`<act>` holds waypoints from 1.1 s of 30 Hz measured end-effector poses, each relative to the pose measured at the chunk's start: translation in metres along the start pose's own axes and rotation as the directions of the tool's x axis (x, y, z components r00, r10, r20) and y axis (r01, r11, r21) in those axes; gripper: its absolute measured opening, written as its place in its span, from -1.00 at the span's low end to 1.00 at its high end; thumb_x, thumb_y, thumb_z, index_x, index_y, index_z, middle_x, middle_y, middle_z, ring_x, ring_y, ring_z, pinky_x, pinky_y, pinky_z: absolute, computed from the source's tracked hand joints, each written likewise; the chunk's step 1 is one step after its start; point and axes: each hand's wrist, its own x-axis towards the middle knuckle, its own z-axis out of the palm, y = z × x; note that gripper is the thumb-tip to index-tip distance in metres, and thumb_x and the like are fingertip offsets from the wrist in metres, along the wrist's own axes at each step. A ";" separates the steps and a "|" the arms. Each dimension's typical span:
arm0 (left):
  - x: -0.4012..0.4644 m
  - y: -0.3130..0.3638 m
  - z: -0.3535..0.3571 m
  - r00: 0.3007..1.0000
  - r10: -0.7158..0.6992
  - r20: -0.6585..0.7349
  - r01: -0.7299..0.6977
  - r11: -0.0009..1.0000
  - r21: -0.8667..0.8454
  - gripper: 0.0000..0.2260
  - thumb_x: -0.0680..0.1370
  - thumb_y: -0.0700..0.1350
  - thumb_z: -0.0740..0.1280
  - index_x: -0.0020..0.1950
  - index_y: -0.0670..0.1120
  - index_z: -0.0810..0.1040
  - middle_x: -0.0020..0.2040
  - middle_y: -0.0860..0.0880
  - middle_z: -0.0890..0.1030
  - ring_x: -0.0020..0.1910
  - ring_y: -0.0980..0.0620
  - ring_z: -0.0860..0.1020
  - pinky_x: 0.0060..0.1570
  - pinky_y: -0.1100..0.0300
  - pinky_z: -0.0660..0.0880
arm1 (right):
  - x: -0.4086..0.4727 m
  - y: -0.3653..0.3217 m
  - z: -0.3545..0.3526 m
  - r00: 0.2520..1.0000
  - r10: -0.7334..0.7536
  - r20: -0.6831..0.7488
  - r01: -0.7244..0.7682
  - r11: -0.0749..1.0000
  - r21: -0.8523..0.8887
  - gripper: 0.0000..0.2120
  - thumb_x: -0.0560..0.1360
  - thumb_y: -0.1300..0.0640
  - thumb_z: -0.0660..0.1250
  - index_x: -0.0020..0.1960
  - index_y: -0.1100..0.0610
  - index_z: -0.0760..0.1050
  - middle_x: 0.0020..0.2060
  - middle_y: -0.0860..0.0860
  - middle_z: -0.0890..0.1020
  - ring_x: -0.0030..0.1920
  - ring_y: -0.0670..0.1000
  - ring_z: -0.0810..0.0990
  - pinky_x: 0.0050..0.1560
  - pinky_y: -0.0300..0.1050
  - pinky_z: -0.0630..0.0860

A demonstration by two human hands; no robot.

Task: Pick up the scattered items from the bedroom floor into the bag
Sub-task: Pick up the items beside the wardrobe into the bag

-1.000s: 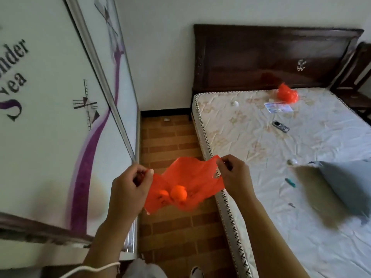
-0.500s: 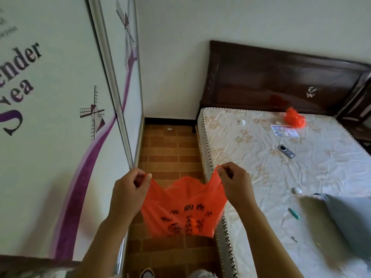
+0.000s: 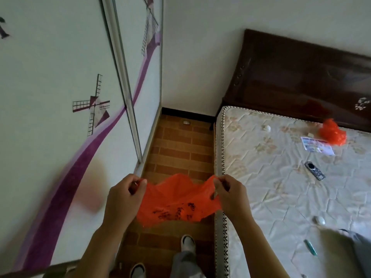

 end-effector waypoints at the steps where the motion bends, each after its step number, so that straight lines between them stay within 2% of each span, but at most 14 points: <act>1: 0.000 -0.002 0.007 0.999 -0.034 -0.002 0.034 0.999 0.010 -0.87 0.62 0.01 0.39 -0.05 -0.02 0.61 -0.30 0.17 0.57 -0.33 0.18 0.58 -0.29 0.33 0.47 | 0.013 0.009 0.005 0.999 0.010 0.044 -0.009 1.000 -0.009 -0.85 0.64 0.01 0.38 -0.11 -0.04 0.63 -0.36 -0.09 0.67 -0.33 -0.16 0.64 -0.29 -0.16 0.59; 3: 0.001 -0.010 0.024 0.995 -0.102 -0.006 0.102 0.994 0.027 -0.87 0.63 0.02 0.38 -0.04 -0.01 0.61 -0.29 0.16 0.60 -0.32 0.18 0.60 -0.32 0.36 0.47 | 0.041 0.028 0.016 0.991 0.024 0.129 -0.020 0.999 -0.032 -0.84 0.63 -0.04 0.37 -0.11 -0.07 0.61 -0.33 -0.09 0.69 -0.30 -0.10 0.68 -0.19 0.09 0.67; 4: 0.001 -0.015 0.034 0.991 -0.136 -0.005 0.136 0.990 0.025 -0.87 0.63 0.03 0.37 -0.03 0.00 0.61 -0.27 0.15 0.62 -0.30 0.18 0.62 -0.32 0.34 0.51 | 0.054 0.038 0.022 0.987 0.023 0.161 -0.016 0.999 -0.048 -0.84 0.63 -0.05 0.36 -0.11 -0.07 0.61 -0.33 -0.09 0.70 -0.28 -0.09 0.69 -0.17 0.12 0.67; 6: 0.003 -0.027 0.054 0.983 -0.183 -0.012 0.183 0.983 0.030 -0.88 0.63 0.02 0.37 -0.03 0.00 0.61 -0.27 0.14 0.63 -0.30 0.19 0.62 -0.31 0.32 0.53 | 0.081 0.057 0.035 0.976 0.013 0.219 0.005 0.997 -0.082 -0.85 0.62 -0.06 0.36 -0.10 -0.07 0.60 -0.31 -0.11 0.70 -0.26 -0.10 0.69 -0.14 0.12 0.66; 9: 0.010 -0.049 0.087 0.979 -0.202 -0.026 0.203 0.976 0.076 -0.91 0.63 -0.03 0.39 -0.05 0.00 0.61 -0.31 0.15 0.60 -0.32 0.20 0.60 -0.33 0.42 0.44 | 0.114 0.086 0.061 0.947 -0.011 0.321 0.055 0.990 -0.127 -0.87 0.63 -0.04 0.35 -0.08 -0.06 0.60 -0.31 -0.13 0.69 -0.27 -0.16 0.67 -0.15 0.11 0.65; 10: 0.013 -0.058 0.098 0.979 -0.199 -0.034 0.201 0.976 0.081 -0.91 0.64 -0.02 0.39 -0.04 0.01 0.60 -0.28 0.15 0.61 -0.30 0.19 0.61 -0.32 0.39 0.47 | 0.122 0.096 0.070 0.938 -0.017 0.346 0.071 0.987 -0.143 -0.87 0.63 -0.04 0.34 -0.07 -0.07 0.59 -0.30 -0.13 0.68 -0.27 -0.16 0.66 -0.16 0.11 0.65; 12: 0.018 -0.080 0.121 0.983 -0.172 -0.064 0.177 0.981 0.085 -0.89 0.65 0.02 0.37 -0.02 0.02 0.60 -0.23 0.14 0.64 -0.24 0.15 0.65 -0.28 0.21 0.57 | 0.133 0.116 0.088 0.925 -0.024 0.379 0.093 0.982 -0.165 -0.88 0.64 -0.05 0.32 -0.06 -0.10 0.56 -0.28 -0.14 0.67 -0.25 -0.17 0.64 -0.17 0.09 0.63; 15: 0.023 -0.120 0.158 0.989 -0.129 -0.076 0.137 0.985 0.108 -0.78 0.63 0.13 0.27 0.00 0.03 0.59 -0.23 0.16 0.63 -0.26 0.18 0.63 -0.28 0.17 0.60 | 0.146 0.148 0.119 0.912 -0.007 0.409 0.089 0.979 -0.183 -0.89 0.64 -0.02 0.33 -0.06 -0.12 0.56 -0.25 -0.16 0.69 -0.23 -0.21 0.64 -0.15 0.01 0.62; 18: 0.024 -0.175 0.198 0.986 -0.155 -0.069 0.162 0.981 0.106 -0.77 0.63 0.17 0.25 0.03 0.06 0.59 -0.25 0.16 0.63 -0.28 0.19 0.63 -0.31 0.13 0.60 | 0.153 0.192 0.156 0.900 0.023 0.436 0.071 0.977 -0.200 -0.89 0.64 -0.02 0.35 -0.07 -0.09 0.57 -0.27 -0.13 0.70 -0.25 -0.16 0.64 -0.15 0.05 0.60; 20: 0.022 -0.213 0.226 0.985 -0.159 -0.067 0.167 0.978 0.125 -0.82 0.63 0.15 0.28 0.03 0.08 0.58 -0.24 0.15 0.64 -0.28 0.16 0.64 -0.32 0.14 0.60 | 0.155 0.224 0.187 0.885 0.049 0.463 0.056 0.976 -0.209 -0.87 0.64 -0.04 0.34 -0.09 -0.10 0.56 -0.29 -0.10 0.68 -0.29 -0.14 0.63 -0.19 0.02 0.58; 22: 0.017 -0.248 0.254 0.984 -0.168 -0.053 0.173 0.977 0.127 -0.91 0.65 0.07 0.35 0.03 0.08 0.59 -0.25 0.17 0.64 -0.29 0.23 0.63 -0.35 0.27 0.57 | 0.156 0.260 0.219 0.871 0.082 0.484 0.037 0.972 -0.231 -0.86 0.64 -0.07 0.34 -0.08 -0.11 0.56 -0.31 -0.09 0.67 -0.32 -0.14 0.62 -0.24 -0.04 0.56; 25: 0.009 -0.298 0.296 0.983 -0.174 -0.053 0.179 0.976 0.125 -0.97 0.62 0.00 0.39 0.03 0.07 0.60 -0.27 0.18 0.62 -0.31 0.30 0.60 -0.35 0.42 0.48 | 0.159 0.314 0.266 0.859 0.116 0.498 0.012 0.969 -0.247 -0.84 0.64 -0.09 0.34 -0.09 -0.08 0.56 -0.30 -0.06 0.68 -0.32 -0.11 0.64 -0.22 0.02 0.58; 29: 0.007 -0.370 0.351 0.986 -0.165 -0.037 0.169 0.977 0.132 -0.96 0.61 -0.07 0.43 0.01 0.04 0.59 -0.28 0.20 0.59 -0.33 0.36 0.56 -0.37 0.48 0.45 | 0.175 0.375 0.319 0.864 0.114 0.490 0.011 0.969 -0.246 -0.84 0.65 -0.04 0.34 -0.10 -0.09 0.56 -0.31 -0.07 0.68 -0.33 -0.15 0.65 -0.28 -0.14 0.59; 33: 0.014 -0.427 0.390 0.994 -0.105 -0.042 0.110 0.982 0.152 -0.96 0.63 -0.05 0.39 -0.01 0.03 0.58 -0.25 0.20 0.58 -0.28 0.29 0.58 -0.30 0.40 0.47 | 0.195 0.426 0.356 0.882 0.082 0.465 0.051 0.962 -0.268 -0.83 0.66 0.00 0.33 -0.12 -0.10 0.56 -0.30 -0.09 0.68 -0.32 -0.11 0.66 -0.24 0.00 0.65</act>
